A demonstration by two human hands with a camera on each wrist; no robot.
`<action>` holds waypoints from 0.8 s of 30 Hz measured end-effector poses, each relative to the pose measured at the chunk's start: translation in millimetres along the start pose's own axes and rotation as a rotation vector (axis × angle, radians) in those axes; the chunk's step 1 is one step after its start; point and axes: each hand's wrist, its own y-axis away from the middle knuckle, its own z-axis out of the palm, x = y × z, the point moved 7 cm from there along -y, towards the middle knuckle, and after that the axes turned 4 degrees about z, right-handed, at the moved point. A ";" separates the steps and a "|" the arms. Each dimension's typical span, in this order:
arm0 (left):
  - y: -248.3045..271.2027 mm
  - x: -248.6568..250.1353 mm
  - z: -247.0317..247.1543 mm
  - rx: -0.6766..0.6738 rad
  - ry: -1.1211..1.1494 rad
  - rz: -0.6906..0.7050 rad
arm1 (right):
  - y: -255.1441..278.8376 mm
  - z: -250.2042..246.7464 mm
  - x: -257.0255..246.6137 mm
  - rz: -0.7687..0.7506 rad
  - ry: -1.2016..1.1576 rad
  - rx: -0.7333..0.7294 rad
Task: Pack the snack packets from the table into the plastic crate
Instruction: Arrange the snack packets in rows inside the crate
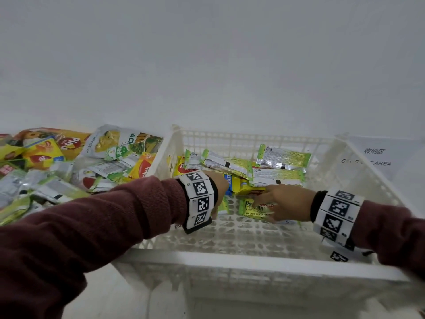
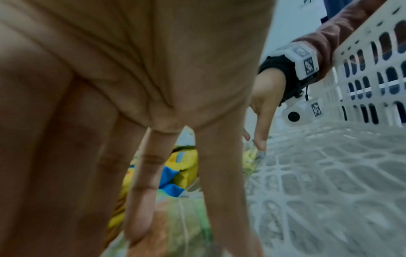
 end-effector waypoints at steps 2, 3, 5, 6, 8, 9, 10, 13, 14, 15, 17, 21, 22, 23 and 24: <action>-0.7 5.3 7.2 -0.061 -0.028 0.023 | -0.4 4.5 -1.3 0.000 -0.011 0.000; -1.1 9.1 8.6 -0.066 -0.044 0.039 | -0.5 6.4 -2.3 -0.003 -0.018 0.000; -2.1 17.4 10.4 -0.067 -0.079 0.072 | -1.5 9.9 -6.0 -0.016 -0.019 0.003; -2.8 19.1 11.1 -0.061 -0.086 0.074 | -1.6 10.8 -8.2 -0.022 -0.013 0.009; -0.4 19.0 12.0 -0.052 -0.081 0.058 | -2.3 10.9 -12.4 -0.022 0.006 0.028; -0.2 17.8 13.2 -0.045 -0.076 0.055 | -3.3 10.5 -14.0 -0.019 0.020 0.042; -0.5 17.1 14.0 -0.040 -0.068 0.056 | -4.5 9.9 -15.4 -0.014 0.039 0.057; -5.5 12.2 19.5 -0.091 -0.071 0.040 | -7.6 5.9 -15.4 0.003 0.067 0.080; -6.7 9.5 21.1 -0.114 -0.072 0.025 | -7.7 4.1 -14.1 0.005 0.060 0.081; -9.2 6.2 21.9 -0.119 -0.057 0.013 | -7.1 2.2 -12.6 -0.003 0.045 0.081; -15.5 0.2 21.6 -0.087 -0.005 -0.018 | -4.6 1.6 -12.9 -0.049 0.009 0.055; -34.3 -18.9 31.8 -0.060 0.043 -0.052 | 1.0 15.0 -24.9 -0.129 0.031 -0.107; -39.8 -23.0 35.7 -0.053 0.024 -0.055 | 2.3 20.4 -25.8 -0.116 0.065 -0.154; -41.1 -26.5 36.4 -0.047 0.008 -0.047 | 3.3 24.6 -25.8 -0.097 0.090 -0.192; -42.3 -28.6 36.3 -0.041 -0.006 -0.029 | 4.0 27.8 -25.3 -0.079 0.106 -0.220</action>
